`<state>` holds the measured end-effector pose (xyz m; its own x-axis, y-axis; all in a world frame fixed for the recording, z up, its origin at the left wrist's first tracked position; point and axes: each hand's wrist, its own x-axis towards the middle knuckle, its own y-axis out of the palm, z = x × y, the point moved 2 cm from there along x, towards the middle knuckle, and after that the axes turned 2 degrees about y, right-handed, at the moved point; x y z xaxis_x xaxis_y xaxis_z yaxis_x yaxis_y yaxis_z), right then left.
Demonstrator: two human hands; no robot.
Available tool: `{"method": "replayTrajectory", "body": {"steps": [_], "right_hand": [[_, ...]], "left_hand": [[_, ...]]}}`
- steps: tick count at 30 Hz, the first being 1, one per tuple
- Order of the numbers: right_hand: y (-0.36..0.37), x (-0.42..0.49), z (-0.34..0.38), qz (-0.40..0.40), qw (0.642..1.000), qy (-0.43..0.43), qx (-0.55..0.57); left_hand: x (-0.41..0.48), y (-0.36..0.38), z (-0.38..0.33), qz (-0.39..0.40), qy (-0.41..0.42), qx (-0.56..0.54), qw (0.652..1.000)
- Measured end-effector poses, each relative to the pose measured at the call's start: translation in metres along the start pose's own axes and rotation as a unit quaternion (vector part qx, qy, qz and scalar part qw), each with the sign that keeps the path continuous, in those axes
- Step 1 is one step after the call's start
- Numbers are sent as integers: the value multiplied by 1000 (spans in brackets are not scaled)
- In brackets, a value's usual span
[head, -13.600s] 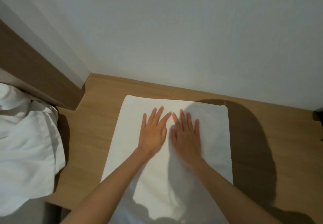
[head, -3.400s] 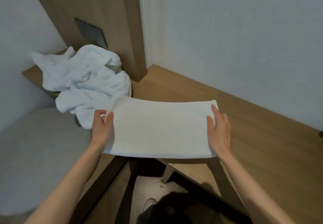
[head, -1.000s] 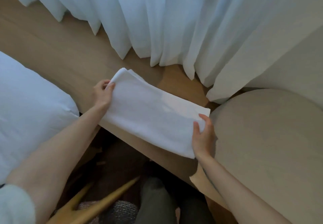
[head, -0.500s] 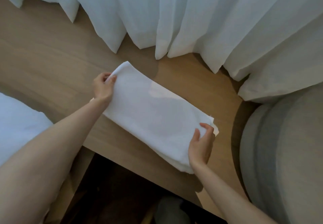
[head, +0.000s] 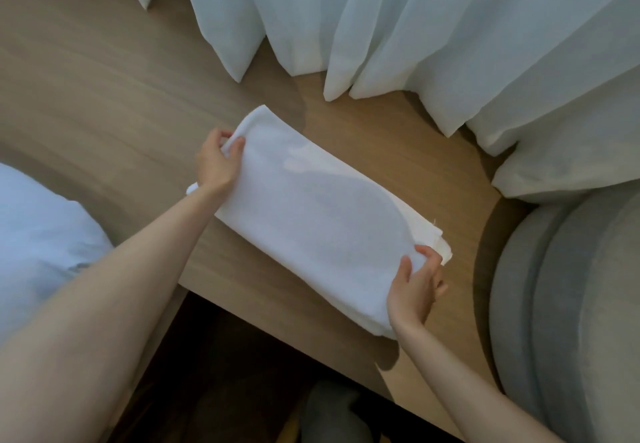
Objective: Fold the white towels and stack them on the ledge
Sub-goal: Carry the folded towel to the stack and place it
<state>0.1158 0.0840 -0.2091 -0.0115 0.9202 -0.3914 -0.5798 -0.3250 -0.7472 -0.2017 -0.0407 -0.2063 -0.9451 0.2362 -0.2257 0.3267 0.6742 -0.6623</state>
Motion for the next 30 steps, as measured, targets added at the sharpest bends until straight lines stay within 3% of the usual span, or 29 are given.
{"method": "replayTrajectory", "body": {"steps": [4, 7, 16, 23, 28, 30], "right_hand": [[-4, 28, 26, 29, 997, -47, 48], [-7, 56, 56, 48, 991, -53, 113], [-22, 49, 66, -25, 984, -59, 169], [-10, 57, 43, -8, 996, -59, 62], [-17, 52, 46, -8, 995, -87, -58], [-30, 44, 52, 6, 987, -125, -98]], "left_hand": [[-5, -11, 11, -27, -37, -8, 999], [0, -18, 9, -34, -16, 48, 998], [5, -16, -21, -15, 41, 8, 999], [12, 1, -17, 21, 10, 29, 999], [-8, -3, -25, -4, 80, 221, 972], [-27, -8, -29, 51, 111, 287, 950]]}}
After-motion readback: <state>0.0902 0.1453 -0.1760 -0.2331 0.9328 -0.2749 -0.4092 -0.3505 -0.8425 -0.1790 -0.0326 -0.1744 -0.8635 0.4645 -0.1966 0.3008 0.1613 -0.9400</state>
